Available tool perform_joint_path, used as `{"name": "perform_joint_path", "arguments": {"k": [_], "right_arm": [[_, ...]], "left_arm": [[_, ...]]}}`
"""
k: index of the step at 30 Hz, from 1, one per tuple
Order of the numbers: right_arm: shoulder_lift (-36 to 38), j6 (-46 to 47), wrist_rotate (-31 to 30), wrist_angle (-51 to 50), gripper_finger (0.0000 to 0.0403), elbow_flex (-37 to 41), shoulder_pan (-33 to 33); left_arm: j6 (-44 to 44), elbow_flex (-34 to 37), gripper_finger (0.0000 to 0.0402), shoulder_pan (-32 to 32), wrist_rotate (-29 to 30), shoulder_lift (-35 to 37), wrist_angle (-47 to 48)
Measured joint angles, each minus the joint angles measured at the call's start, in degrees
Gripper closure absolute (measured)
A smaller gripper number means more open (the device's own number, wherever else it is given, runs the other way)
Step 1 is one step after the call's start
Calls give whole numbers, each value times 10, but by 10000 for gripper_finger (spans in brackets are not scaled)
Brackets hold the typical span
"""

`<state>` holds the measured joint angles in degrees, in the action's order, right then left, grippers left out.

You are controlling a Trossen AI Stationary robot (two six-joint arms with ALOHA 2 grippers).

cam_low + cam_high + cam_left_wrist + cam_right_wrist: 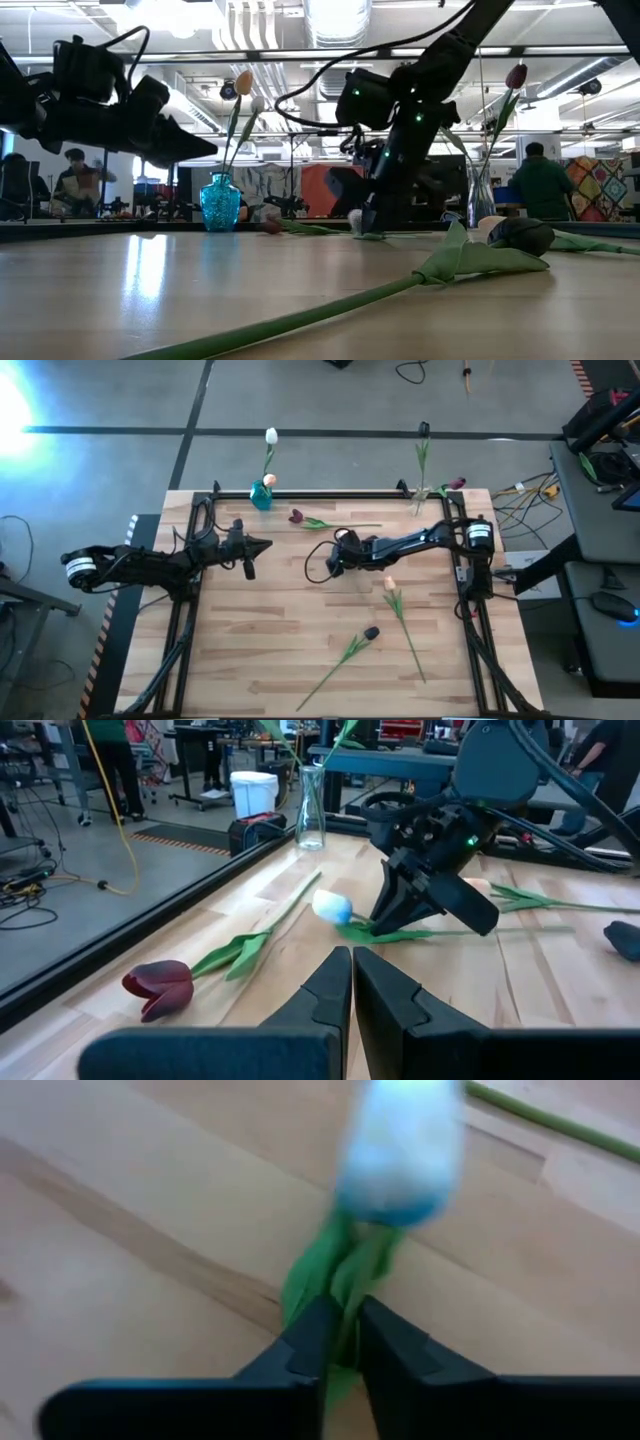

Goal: Sort flowers into vase by color
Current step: Put the white flower into the blue vase

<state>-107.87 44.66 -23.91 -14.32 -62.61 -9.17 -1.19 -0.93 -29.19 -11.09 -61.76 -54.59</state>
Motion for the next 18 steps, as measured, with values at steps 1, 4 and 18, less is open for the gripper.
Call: {"name": "perform_joint_path", "arguments": {"k": [1,4,18], "right_arm": [[4,-10,3,-2,370,0,0],[21,-41,1,4,388,0,0],[108,-263,29,275,390,61,10]], "left_arm": [[-3,0,401,0,0,0,-3],[-10,0,401,0,0,0,-7],[-43,0,401,0,-80,0,-51]]}}
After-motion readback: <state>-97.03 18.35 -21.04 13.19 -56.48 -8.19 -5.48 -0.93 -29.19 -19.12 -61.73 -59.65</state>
